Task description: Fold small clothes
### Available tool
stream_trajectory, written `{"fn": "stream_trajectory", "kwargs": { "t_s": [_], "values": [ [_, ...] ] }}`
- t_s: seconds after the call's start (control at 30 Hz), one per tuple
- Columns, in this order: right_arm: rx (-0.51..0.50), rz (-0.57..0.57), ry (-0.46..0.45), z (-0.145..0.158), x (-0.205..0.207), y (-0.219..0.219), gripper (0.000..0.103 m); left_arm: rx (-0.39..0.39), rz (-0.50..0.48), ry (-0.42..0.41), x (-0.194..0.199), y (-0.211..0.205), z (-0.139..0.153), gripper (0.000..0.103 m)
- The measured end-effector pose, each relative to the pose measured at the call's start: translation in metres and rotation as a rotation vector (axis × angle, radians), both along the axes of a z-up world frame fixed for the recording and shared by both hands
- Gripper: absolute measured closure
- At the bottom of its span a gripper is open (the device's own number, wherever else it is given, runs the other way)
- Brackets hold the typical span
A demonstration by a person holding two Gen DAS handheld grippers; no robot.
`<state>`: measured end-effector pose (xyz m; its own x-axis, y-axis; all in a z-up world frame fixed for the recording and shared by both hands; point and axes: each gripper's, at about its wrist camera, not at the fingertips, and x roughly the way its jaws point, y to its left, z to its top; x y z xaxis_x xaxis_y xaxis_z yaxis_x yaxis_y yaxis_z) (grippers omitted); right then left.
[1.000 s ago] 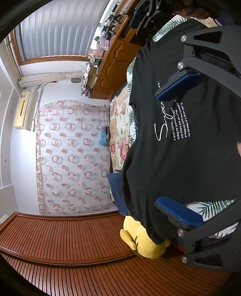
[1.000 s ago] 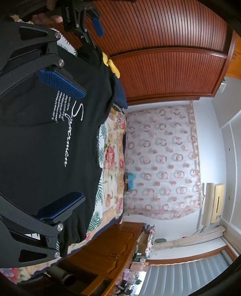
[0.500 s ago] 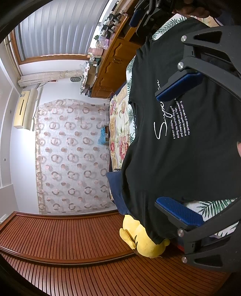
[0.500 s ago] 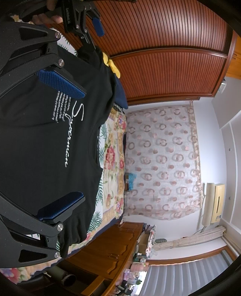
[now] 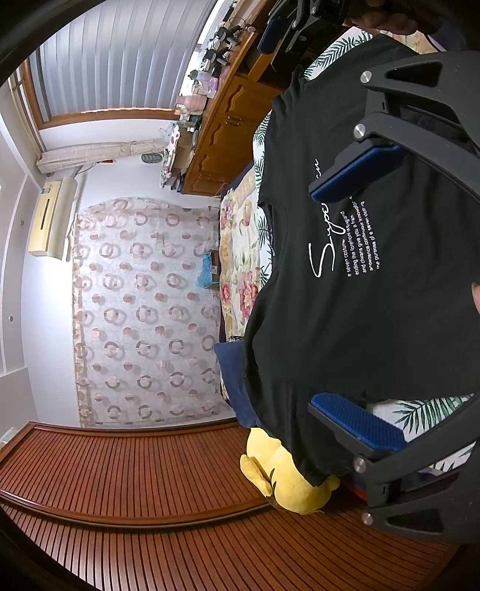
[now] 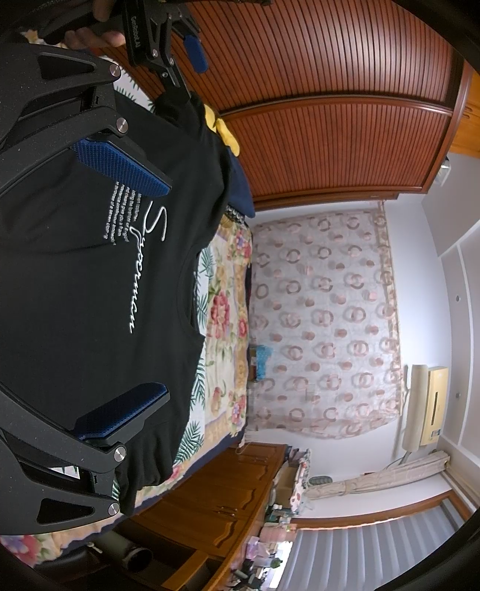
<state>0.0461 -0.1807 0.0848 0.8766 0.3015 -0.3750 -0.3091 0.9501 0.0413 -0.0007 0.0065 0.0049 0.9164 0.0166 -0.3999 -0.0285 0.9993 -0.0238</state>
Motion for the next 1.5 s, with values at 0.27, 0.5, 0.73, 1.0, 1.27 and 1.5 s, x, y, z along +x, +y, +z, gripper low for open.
{"fn": "stream_trajectory", "kwargs": {
  "t_s": [0.27,0.5,0.73,1.0,1.27,1.5],
  "values": [
    [0.0,0.001,0.002,-0.0001,0.0005,-0.0004,0.0,0.001,0.001,0.0,0.0001,0.0003,0.0007,0.0],
    [0.002,0.001,0.002,0.0001,-0.0005,0.0,0.0,0.001,0.002,-0.001,-0.0011,-0.0004,0.0004,0.0],
    [0.001,0.001,0.001,0.0002,-0.0005,-0.0001,0.0,0.003,0.001,-0.002,-0.0014,-0.0006,0.0003,0.0],
    [0.002,0.001,0.001,0.0005,-0.0009,0.0,0.0,0.005,0.0,-0.008,-0.003,0.0012,0.0053,0.0],
    [0.002,0.001,0.001,0.0005,-0.0008,-0.0002,0.0,0.007,-0.001,-0.011,-0.0057,0.0006,0.0083,0.0],
    [0.004,0.014,0.007,-0.002,-0.0013,0.0078,0.0,0.015,-0.006,-0.001,-0.0044,0.0002,0.0073,0.0]
  ]
}}
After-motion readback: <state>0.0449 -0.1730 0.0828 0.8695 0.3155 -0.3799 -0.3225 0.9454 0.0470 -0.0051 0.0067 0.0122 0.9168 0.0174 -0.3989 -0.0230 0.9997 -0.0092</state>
